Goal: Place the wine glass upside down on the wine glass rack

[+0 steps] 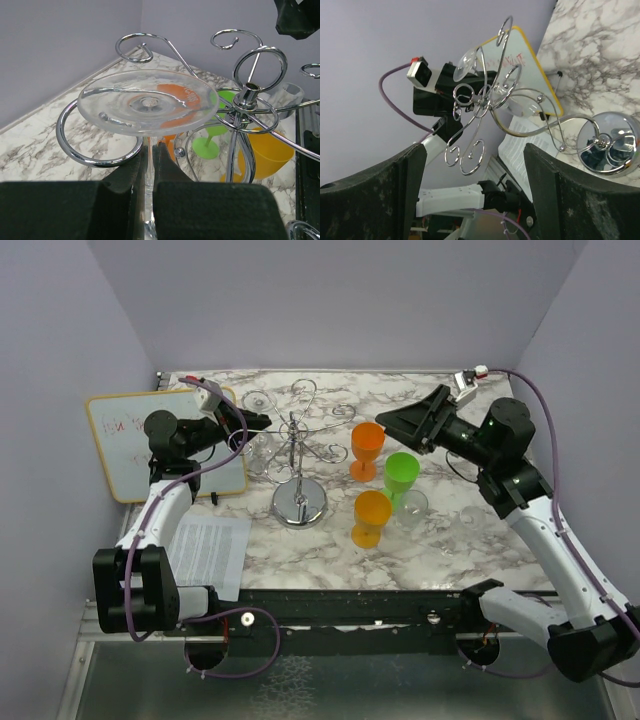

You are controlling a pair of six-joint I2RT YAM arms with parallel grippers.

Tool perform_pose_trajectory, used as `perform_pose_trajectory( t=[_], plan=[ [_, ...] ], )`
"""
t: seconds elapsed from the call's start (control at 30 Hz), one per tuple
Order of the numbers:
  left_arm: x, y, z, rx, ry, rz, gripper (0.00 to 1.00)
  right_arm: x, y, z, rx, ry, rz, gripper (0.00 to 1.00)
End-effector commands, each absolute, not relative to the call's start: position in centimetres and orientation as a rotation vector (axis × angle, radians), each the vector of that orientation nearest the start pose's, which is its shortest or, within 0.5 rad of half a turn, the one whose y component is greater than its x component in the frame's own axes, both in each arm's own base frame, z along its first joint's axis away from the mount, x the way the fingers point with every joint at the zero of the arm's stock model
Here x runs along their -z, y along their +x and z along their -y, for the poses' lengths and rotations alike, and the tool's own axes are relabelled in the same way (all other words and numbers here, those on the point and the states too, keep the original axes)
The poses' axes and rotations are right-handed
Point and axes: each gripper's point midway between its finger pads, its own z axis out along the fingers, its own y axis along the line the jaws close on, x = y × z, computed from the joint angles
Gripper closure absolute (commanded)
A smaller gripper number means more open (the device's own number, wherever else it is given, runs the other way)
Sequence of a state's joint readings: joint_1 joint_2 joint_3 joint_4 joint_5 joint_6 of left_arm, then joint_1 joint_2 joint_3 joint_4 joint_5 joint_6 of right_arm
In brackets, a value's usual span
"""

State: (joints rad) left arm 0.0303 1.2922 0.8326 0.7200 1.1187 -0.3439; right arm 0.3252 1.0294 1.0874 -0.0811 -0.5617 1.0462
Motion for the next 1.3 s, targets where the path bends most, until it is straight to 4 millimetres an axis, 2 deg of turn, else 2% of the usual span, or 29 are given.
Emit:
perform_pose_trajectory(
  t=[0.0, 0.13, 0.27, 0.47, 0.63, 0.77, 0.9, 1.1, 1.27],
  plan=[
    [-29.7, 36.0, 14.9, 0.88, 0.688, -1.332, 1.0, -39.2, 26.2, -24.4, -1.526, 0.053, -1.787, 0.16],
    [-29.5, 36.3, 14.8, 0.867, 0.672, -1.328, 1.0, -38.6, 27.0, -26.4, -1.518, 0.032, -1.819, 0.16],
    [-29.7, 36.2, 14.8, 0.861, 0.677, -1.312, 1.0, -38.7, 28.8, -27.9, -1.498, 0.04, -1.813, 0.19],
    [-29.7, 35.8, 14.7, 0.841, 0.681, -1.293, 1.0, -37.4, 32.6, -28.3, -1.455, 0.213, -1.823, 0.26],
    [-30.2, 36.4, 14.1, 0.814, 0.615, -1.292, 1.0, -35.0, 35.1, -28.1, -1.411, 0.386, -1.857, 0.4],
    [-30.3, 36.6, 13.8, 0.812, 0.563, -1.283, 1.0, -34.0, 36.5, -27.7, -1.373, 0.46, -1.839, 0.5],
    [-29.8, 36.9, 13.8, 0.822, 0.554, -1.294, 1.0, -33.4, 36.6, -28.4, -1.379, 0.432, -1.872, 0.62],
    [-29.4, 37.6, 13.6, 0.814, 0.524, -1.304, 1.0, -31.2, 35.8, -28.2, -1.368, 0.47, -1.943, 0.78],
    [-29.2, 38.3, 13.0, 0.758, 0.516, -1.289, 1.0, -29.9, 35.0, -28.0, -1.369, 0.483, -1.965, 0.82]
  ],
)
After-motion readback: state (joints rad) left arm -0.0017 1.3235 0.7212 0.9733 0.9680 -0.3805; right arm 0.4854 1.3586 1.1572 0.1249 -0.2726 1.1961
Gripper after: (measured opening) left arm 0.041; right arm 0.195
